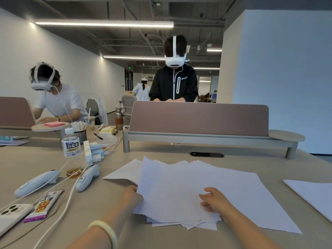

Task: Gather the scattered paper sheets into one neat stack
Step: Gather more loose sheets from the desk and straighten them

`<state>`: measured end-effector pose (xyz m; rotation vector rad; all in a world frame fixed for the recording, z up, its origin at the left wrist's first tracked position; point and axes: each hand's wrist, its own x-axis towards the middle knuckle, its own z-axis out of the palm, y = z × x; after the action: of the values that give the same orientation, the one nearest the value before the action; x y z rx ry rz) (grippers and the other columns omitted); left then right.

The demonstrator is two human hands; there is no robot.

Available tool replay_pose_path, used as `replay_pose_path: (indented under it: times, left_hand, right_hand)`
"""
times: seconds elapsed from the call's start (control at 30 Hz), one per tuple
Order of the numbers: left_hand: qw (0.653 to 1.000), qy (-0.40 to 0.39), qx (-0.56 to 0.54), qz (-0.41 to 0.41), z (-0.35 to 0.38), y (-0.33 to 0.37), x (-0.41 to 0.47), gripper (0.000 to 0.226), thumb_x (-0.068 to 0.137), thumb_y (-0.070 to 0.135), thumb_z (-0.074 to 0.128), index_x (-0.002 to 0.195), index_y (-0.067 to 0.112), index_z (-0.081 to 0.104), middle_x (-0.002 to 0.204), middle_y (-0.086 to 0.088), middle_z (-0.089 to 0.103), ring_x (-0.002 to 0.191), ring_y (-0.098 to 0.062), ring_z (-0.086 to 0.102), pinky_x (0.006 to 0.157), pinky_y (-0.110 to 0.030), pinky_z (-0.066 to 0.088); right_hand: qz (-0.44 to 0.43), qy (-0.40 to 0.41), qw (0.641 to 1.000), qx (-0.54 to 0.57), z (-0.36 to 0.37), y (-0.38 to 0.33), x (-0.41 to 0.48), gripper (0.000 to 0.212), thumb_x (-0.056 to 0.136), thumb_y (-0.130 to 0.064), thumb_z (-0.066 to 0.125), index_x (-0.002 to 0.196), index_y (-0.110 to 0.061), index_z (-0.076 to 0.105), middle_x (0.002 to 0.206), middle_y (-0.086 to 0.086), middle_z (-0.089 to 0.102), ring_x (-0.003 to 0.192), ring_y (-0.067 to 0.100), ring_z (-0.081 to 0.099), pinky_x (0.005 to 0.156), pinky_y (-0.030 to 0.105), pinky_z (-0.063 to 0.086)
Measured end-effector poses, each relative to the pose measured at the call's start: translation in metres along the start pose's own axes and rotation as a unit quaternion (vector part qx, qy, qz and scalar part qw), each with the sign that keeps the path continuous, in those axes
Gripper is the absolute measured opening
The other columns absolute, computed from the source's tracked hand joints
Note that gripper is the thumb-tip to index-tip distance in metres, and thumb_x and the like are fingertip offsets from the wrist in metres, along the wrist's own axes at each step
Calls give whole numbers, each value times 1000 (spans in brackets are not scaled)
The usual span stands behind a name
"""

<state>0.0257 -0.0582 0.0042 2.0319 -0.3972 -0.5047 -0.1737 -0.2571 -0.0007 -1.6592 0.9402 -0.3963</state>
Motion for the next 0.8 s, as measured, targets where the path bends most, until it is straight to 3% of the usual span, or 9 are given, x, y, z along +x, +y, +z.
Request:
replay_pose_path:
  times: [0.13,0.27,0.33,0.4,0.5,0.63,0.73,0.8]
  left_hand:
    - [1000,2,-20,10,-18,-8,-2,12,79,-6,55,84,4,55,83,-11,55,77,-25,49,56,-25,35]
    - [995,-24,-99,8,-25,-14,-11,18,82,-6,56,99,-2,59,98,-20,64,84,-28,58,75,-34,47]
    - [989,-52,-134,18,-25,-16,-19,17,84,-7,56,100,-1,57,104,-21,65,87,-30,61,84,-39,50]
    - [982,-84,-166,35,-22,-15,-30,20,82,-5,60,101,0,54,104,-20,65,86,-29,62,83,-39,50]
    - [971,-144,-183,47,-17,-17,-43,44,63,8,69,103,1,52,104,-18,66,90,-29,65,83,-40,53]
    - [961,-210,-176,26,-11,-20,-48,54,56,19,82,100,2,55,99,-14,70,85,-25,69,74,-34,55]
    - [950,-206,-233,-8,-4,-22,-46,32,79,25,74,91,2,55,80,-12,68,63,-20,67,53,-26,53]
    - [938,-166,-300,-51,1,-17,-42,26,89,20,63,95,-4,56,83,-16,64,68,-27,65,50,-29,56]
  right_hand:
    - [1,11,1000,15,0,6,1,41,89,-12,60,127,-3,48,93,7,59,85,23,63,66,23,53]
    - [-6,8,998,69,4,1,-2,35,89,-26,61,113,-1,55,90,11,62,79,25,64,66,29,54]
    - [7,-26,994,104,6,-6,-9,38,89,-39,58,102,-4,61,94,11,65,86,27,65,70,34,56]
    - [17,-59,987,149,5,-13,-14,40,88,-46,58,98,-8,66,98,13,70,96,32,66,76,37,56]
    - [-13,-77,976,203,4,-14,-13,29,87,-25,64,106,-3,66,101,18,72,96,35,68,79,39,55]
    - [-30,-17,988,152,-2,-4,-10,32,85,6,60,117,3,57,105,22,67,93,37,64,76,40,52]
    - [-11,-36,993,115,-15,5,-9,34,86,8,55,118,-2,56,109,19,66,98,37,63,75,38,52]
    - [-1,-52,993,101,-22,11,-10,35,86,9,52,118,-2,56,110,21,66,102,38,63,79,40,51]
